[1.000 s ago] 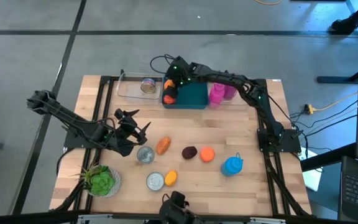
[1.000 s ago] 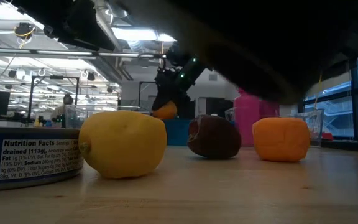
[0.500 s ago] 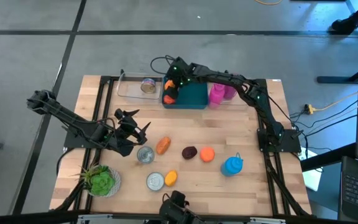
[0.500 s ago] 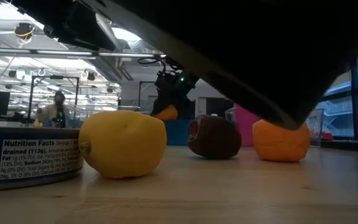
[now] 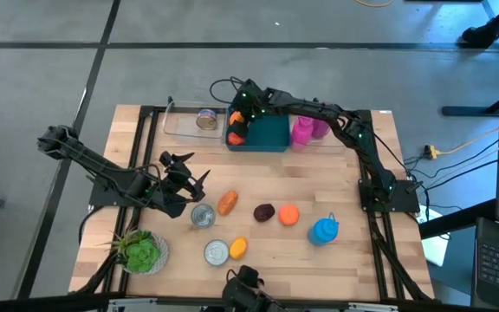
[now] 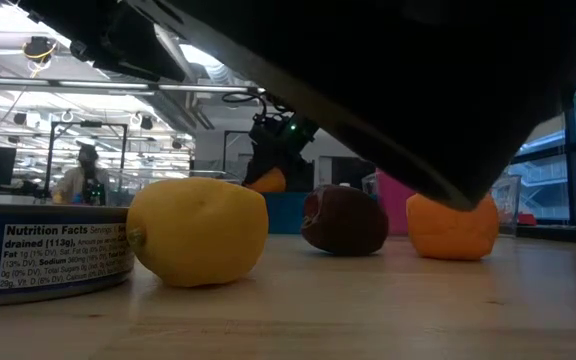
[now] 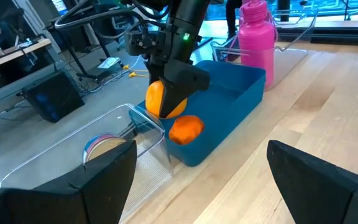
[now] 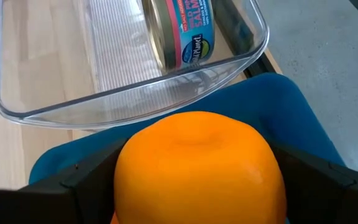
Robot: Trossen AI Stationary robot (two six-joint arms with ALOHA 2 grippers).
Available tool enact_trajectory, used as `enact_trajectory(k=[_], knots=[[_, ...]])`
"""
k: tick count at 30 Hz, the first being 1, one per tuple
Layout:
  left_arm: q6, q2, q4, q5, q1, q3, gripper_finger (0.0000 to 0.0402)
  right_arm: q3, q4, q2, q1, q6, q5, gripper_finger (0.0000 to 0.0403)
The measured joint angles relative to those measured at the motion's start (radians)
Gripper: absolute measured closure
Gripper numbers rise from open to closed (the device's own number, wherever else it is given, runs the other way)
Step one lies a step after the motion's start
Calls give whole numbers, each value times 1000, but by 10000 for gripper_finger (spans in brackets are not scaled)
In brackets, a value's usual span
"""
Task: Pick & Place Food Item
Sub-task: Put the left orange into the blue bin
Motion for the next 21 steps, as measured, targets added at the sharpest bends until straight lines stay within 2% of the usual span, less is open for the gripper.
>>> enact_trajectory(k=[21], knots=[[0,0,0,6,0,0,52,0,21,0,0,-26,-8,48]])
